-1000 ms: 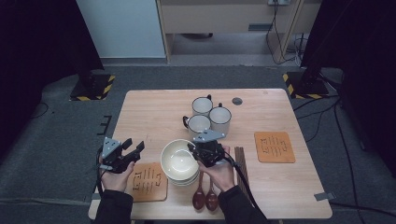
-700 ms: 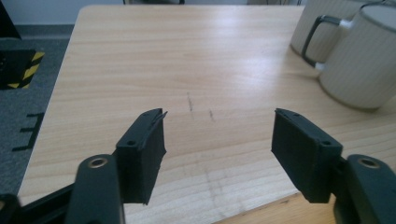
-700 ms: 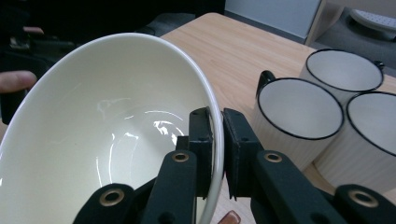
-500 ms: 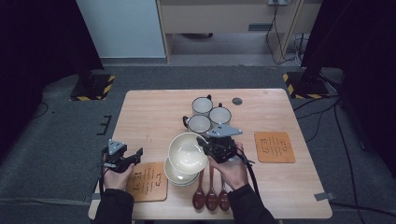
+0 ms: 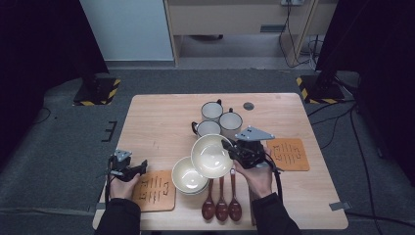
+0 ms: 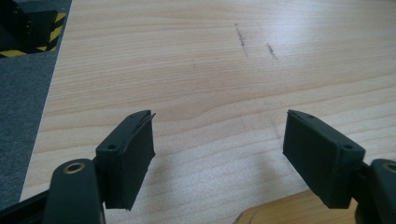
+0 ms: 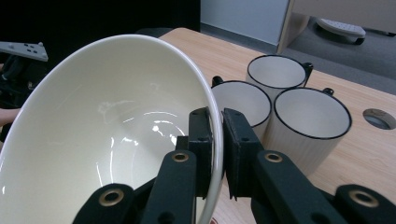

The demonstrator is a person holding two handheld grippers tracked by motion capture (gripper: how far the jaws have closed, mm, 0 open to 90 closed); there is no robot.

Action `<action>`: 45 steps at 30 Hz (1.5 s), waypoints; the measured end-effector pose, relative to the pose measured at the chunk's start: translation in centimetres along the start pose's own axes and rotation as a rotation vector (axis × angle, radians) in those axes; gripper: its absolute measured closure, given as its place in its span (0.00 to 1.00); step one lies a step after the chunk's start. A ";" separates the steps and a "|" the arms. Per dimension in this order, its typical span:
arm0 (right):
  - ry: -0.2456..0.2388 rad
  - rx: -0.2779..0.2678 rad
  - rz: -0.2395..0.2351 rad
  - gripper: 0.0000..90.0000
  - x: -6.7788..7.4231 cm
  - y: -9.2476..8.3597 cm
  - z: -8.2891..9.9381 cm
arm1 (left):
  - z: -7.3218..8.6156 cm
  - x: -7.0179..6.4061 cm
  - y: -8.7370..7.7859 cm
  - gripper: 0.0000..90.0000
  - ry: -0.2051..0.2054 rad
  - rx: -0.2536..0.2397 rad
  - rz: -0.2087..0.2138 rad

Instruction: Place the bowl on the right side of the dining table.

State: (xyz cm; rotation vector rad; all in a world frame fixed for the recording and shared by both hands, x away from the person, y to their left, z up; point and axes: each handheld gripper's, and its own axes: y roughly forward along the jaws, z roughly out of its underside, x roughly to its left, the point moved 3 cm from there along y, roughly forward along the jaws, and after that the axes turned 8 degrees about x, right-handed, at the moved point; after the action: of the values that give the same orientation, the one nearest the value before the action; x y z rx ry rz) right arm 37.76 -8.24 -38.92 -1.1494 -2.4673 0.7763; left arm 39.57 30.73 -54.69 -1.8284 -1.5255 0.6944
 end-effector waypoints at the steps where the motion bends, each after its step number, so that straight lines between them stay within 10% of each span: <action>1: 0.002 -0.001 0.003 0.91 -0.1 -0.1 0.0 | 0.1 0.0 0.1 0.26 0.005 0.004 -0.003; 45: 0.184 -0.003 0.180 0.91 -10.8 -4.3 4.5 | 0.3 0.2 1.2 0.01 -0.020 0.070 -0.021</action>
State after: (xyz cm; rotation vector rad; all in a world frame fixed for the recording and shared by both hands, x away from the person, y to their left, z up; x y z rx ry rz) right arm 39.77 -20.42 -40.49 -1.3927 -2.2392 0.6809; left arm 40.19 30.80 -55.81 -1.7566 -1.5121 0.7491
